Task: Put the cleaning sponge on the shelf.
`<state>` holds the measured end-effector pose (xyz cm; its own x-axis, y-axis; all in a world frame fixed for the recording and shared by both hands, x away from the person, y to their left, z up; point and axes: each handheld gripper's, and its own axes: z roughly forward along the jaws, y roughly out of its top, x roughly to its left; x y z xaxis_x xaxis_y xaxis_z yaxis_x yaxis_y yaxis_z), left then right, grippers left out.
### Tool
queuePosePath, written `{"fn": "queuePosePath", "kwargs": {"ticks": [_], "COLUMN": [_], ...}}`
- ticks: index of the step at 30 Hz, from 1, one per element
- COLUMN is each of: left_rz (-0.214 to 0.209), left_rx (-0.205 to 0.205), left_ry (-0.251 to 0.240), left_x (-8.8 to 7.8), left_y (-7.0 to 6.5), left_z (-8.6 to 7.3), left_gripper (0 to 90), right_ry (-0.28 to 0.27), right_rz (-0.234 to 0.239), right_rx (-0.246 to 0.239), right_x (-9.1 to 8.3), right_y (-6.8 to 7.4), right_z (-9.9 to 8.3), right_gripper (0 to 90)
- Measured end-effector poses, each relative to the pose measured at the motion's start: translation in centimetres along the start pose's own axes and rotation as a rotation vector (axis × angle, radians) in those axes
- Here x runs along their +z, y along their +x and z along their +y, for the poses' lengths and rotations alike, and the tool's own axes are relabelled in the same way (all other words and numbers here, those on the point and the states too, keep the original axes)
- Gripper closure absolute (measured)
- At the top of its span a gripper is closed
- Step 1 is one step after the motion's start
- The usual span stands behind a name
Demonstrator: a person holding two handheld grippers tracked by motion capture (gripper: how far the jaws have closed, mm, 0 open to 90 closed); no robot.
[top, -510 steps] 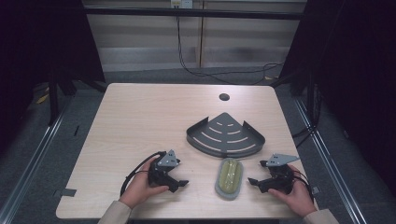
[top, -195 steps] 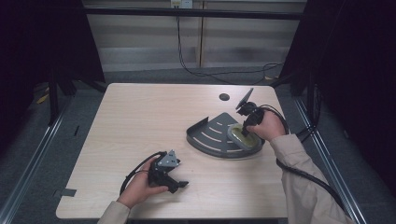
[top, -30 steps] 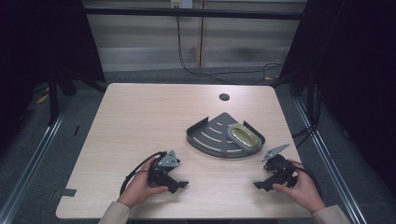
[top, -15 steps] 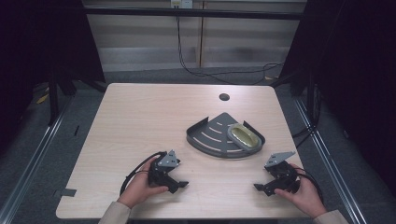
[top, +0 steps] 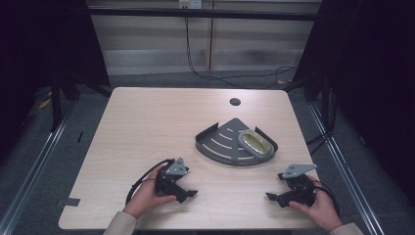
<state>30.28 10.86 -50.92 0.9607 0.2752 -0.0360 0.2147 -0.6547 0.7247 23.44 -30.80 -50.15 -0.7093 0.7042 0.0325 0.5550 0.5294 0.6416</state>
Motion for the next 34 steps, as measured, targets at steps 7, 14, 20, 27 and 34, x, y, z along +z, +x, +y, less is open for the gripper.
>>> {"fn": "queuePosePath", "kwargs": {"ticks": [7,14,20,27,34], "left_rz": [0.001,0.0,0.0,-0.001,-0.001], "left_rx": [0.0,0.0,-0.001,0.0,-0.001], "left_ry": [0.001,0.0,-0.002,-0.002,-0.001], "left_x": [0.0,0.0,0.0,0.0,0.0], "left_y": [0.0,0.0,0.0,0.0,0.0], "left_z": [0.0,0.0,0.0,0.0,0.0], "left_gripper": [11.8,11.8,11.8,11.8,11.8], "right_ry": [-0.027,-0.043,-0.062,-0.109,-0.109], "right_rz": [0.003,0.002,-0.003,-0.006,-0.006], "right_rx": [-0.001,-0.002,0.0,0.006,0.005], "right_x": [0.0,0.0,0.0,0.0,0.1], "right_y": [0.0,0.0,0.0,0.0,0.0], "right_z": [-0.3,-0.6,-0.8,-1.3,-1.3], "right_gripper": [12.4,12.3,12.3,12.1,12.0]}}
